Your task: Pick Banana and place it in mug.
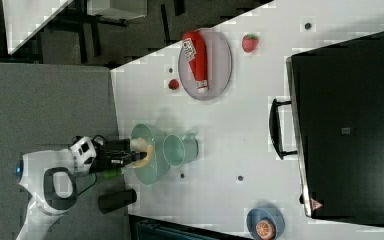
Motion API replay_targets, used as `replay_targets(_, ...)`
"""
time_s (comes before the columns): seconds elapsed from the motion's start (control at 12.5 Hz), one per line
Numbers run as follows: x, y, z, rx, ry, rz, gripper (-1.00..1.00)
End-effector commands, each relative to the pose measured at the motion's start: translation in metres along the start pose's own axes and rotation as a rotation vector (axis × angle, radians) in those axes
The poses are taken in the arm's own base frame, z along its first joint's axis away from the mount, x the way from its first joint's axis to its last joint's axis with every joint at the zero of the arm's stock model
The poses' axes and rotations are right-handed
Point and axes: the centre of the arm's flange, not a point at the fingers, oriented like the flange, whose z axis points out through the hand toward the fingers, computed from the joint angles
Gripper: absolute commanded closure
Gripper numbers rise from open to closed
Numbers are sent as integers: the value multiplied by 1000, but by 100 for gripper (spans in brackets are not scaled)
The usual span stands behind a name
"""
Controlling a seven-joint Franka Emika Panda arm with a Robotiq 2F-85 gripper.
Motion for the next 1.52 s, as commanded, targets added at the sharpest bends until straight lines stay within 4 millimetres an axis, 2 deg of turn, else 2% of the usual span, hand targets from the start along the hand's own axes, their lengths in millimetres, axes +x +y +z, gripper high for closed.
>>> replay_targets(0.08, 6, 2, 52, 4, -50, 99, 51)
replay_targets(0.24, 8, 4, 71, 23, -43, 105, 8)
replay_targets(0.4, 5, 6, 80, 41, -23, 106, -38)
replay_targets(0.64, 12, 9, 77, 64, 8, 119, -100)
replay_targets(0.8, 17, 7, 66, 83, 34, 122, -100)
replay_targets(0.96, 28, 15, 39, 99, 84, 143, -100)
replay_targets(1.12, 41, 38, -5, 79, 108, 193, -100)
replay_targets(1.28, 53, 74, -60, 38, 91, 265, -100)
replay_targets(1.52, 74, 145, -145, 28, 73, 411, -100)
